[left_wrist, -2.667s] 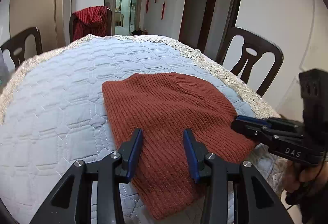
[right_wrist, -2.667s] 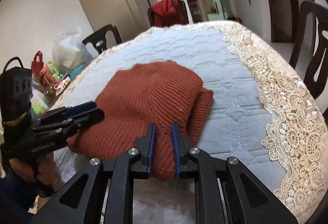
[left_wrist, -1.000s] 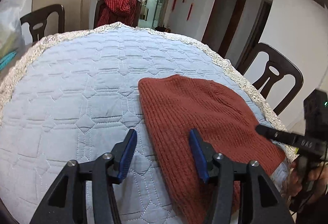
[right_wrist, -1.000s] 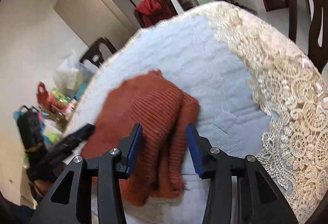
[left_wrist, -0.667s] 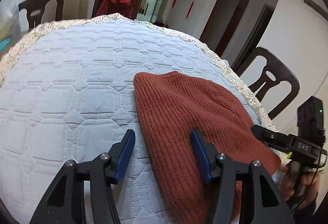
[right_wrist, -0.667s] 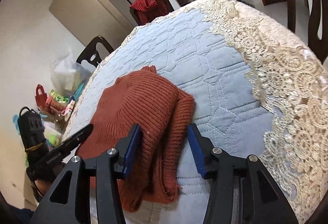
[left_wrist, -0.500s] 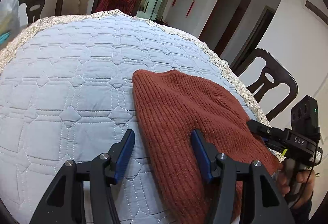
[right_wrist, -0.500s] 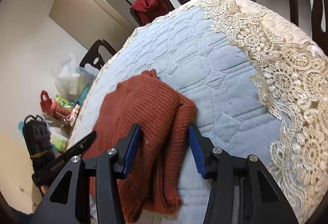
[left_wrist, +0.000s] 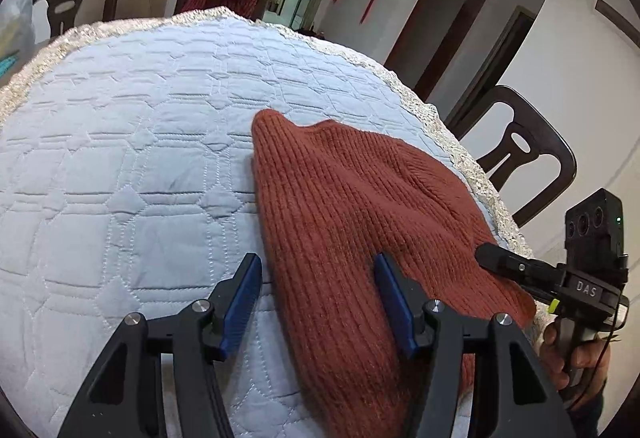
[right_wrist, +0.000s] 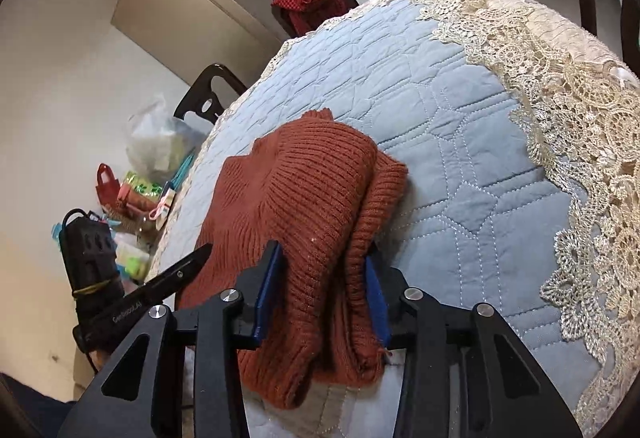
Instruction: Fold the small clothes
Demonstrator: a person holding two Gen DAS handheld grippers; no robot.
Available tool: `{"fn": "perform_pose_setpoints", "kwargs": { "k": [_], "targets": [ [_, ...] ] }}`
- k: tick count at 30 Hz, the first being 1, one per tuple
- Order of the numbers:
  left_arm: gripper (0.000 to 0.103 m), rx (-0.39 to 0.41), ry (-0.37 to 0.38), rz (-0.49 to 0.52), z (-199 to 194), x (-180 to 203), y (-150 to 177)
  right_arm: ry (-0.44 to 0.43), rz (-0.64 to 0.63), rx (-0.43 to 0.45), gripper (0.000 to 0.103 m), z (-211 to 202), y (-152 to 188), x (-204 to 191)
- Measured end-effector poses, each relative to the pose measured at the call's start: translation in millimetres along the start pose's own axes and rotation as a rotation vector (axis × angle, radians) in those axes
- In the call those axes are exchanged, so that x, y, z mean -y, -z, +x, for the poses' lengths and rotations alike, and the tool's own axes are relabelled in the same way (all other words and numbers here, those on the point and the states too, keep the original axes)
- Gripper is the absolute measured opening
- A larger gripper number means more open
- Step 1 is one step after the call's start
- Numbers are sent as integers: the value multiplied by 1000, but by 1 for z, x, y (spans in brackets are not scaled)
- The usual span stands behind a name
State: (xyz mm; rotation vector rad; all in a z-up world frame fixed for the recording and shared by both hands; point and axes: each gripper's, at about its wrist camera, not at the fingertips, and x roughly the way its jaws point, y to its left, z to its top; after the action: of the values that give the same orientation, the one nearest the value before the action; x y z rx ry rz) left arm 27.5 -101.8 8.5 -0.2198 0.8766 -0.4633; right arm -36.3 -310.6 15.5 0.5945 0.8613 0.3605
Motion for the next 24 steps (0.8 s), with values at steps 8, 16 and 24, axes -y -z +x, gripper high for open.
{"fn": "perform_pose_setpoints", "kwargs": {
  "k": [8,16,24],
  "targets": [
    [55,3,-17,39,6,11,-4,-3,11,8,31,4,-5,3],
    [35,33,-63,91,-6,22,-6,31,-32,29,27,-2,-2,-11],
    [32,76,-57,137,-25,31,-10,22,-86,53,26,-12,-1,-33]
  ]
}}
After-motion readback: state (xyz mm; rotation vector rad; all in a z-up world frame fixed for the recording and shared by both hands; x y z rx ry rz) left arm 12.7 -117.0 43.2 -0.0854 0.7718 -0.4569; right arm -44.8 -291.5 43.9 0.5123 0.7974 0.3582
